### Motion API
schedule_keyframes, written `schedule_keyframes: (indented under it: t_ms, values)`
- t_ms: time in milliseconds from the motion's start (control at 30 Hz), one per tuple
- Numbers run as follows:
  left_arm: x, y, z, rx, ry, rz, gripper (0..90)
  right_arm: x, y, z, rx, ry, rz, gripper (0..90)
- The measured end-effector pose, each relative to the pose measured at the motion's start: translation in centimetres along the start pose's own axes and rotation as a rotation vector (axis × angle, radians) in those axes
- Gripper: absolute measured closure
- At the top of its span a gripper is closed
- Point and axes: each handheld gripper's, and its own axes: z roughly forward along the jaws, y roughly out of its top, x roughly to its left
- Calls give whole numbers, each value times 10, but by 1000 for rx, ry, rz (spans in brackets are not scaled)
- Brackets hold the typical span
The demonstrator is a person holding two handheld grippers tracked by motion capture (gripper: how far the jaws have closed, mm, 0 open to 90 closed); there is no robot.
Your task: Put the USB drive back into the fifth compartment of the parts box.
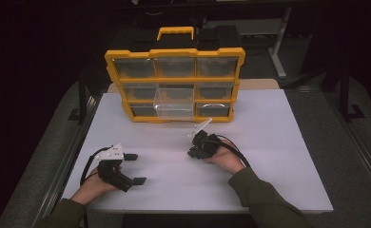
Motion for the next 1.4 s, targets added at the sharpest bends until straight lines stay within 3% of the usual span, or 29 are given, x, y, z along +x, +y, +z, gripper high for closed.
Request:
schedule_keyframes:
  t_ms: [500, 1400]
  values:
    - [0, 0, 0, 1, 0, -1, 0, -8, -1, -21, -17, 20, 17, 779]
    - [1, -1, 0, 5, 2, -4, 0, -15, 3, -60, -57, 7, 13, 779]
